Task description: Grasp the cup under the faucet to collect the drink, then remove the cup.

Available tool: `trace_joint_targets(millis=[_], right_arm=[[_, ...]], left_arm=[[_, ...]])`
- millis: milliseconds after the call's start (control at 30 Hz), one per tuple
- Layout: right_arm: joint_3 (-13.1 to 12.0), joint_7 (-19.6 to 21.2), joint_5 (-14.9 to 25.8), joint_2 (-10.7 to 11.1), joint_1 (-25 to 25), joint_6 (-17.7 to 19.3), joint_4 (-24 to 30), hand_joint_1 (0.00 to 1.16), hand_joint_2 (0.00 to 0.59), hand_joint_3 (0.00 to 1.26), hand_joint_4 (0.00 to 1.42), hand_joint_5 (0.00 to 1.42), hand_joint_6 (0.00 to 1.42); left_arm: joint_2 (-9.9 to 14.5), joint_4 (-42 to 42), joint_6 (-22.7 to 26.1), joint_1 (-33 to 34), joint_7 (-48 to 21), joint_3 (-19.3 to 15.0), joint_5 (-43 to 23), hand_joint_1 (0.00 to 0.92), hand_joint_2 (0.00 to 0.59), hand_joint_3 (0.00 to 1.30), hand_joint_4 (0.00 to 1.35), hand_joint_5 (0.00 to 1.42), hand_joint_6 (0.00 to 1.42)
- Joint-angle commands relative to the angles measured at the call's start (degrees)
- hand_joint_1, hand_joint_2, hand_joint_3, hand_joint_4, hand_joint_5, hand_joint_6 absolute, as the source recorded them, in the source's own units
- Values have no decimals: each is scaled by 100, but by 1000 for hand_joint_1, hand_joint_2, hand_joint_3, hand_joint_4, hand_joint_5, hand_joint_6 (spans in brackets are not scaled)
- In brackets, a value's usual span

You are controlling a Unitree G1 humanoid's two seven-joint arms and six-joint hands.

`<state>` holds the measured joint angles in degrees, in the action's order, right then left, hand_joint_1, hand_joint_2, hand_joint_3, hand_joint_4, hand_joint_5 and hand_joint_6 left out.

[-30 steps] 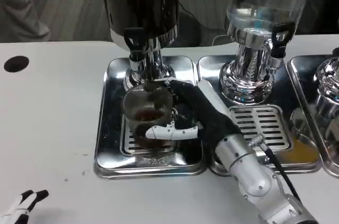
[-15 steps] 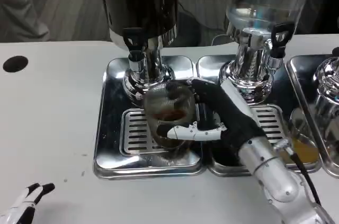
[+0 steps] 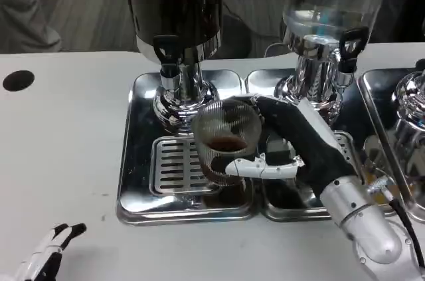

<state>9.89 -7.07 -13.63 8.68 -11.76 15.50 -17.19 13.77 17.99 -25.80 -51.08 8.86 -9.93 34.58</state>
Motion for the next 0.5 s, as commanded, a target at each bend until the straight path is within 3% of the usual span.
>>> trace_joint_targets(millis=[33, 333, 500], right_arm=[[-60, -106, 155, 59, 124, -18, 403, 835, 116, 468, 494, 434, 277], [-215, -303, 218, 303, 510, -18, 772, 835, 116, 478, 494, 435, 277], [-484, -407, 374, 568, 848, 50, 993, 835, 116, 480, 498, 435, 277]], left_arm=[[50, 30, 81, -17, -37, 40, 83, 0, 50, 174, 94, 123, 406], [73, 69, 127, 23, -66, 149, 135, 0, 49, 174, 94, 124, 406], [75, 100, 193, 80, -83, 256, 198, 0, 49, 173, 94, 124, 406]])
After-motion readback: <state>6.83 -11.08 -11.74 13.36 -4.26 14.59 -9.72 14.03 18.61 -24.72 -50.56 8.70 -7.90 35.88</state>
